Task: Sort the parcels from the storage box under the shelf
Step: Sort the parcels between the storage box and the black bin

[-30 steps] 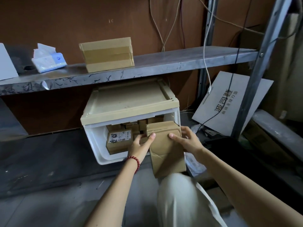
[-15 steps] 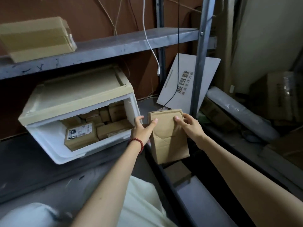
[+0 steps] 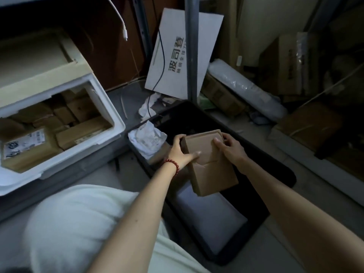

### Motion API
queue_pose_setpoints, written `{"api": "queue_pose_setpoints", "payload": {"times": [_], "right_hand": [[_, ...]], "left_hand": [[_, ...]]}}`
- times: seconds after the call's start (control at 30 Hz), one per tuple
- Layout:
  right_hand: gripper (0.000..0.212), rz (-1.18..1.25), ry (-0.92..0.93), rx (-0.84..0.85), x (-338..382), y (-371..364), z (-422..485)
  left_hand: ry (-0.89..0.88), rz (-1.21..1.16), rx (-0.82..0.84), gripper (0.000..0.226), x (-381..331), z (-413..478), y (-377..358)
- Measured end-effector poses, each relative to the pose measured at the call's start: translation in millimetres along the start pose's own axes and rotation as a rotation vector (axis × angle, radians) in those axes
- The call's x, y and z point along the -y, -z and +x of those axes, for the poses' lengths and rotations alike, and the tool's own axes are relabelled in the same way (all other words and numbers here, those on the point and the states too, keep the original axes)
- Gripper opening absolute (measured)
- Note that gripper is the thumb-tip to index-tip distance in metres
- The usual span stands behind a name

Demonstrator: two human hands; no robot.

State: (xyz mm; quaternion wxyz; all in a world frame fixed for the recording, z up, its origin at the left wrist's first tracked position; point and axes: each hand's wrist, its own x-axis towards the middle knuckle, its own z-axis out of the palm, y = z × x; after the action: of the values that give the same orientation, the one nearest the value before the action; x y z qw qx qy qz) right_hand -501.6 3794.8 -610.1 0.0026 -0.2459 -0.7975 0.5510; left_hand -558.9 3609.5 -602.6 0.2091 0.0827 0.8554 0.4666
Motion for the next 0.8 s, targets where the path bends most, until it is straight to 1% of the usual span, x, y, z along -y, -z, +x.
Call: {"api": "queue_pose_setpoints", "payload": {"times": [0.07,0.23,0.37,0.5,0.6,0.67,0.77,0.8], "right_hand": [[0.048,-0.033,-0.037,0.008,-22,3,-3],[0.049,-0.115,-0.104,0.077,-71,-4,-15],[0.05,-0.164,-0.161,0.13,-94,-13,-24],[0.051,-0.188,-0.223,0.189,-115,-18,-34],[0.051,-0.187,-0.2,0.17,-122,-25,-39],[0.049,-0.189,-0.19,0.188,-125,-30,-41],[0.043,-0.223,-0.216,0.265,-132,-40,-45],[0.042,-0.25,-0.21,0.271,-134,-45,-47]], "left_hand": [[0.061,0.004,0.019,0.073,15,2,-23],[0.322,-0.078,0.106,0.062,53,1,-65],[0.413,0.006,0.161,0.06,70,-7,-75],[0.395,0.186,0.283,0.061,81,-16,-78],[0.381,0.312,0.304,0.06,85,-15,-79],[0.357,0.41,0.315,0.061,86,-15,-81],[0.188,0.582,0.303,0.05,84,-18,-83],[0.138,0.658,0.315,0.051,84,-20,-84]]}}
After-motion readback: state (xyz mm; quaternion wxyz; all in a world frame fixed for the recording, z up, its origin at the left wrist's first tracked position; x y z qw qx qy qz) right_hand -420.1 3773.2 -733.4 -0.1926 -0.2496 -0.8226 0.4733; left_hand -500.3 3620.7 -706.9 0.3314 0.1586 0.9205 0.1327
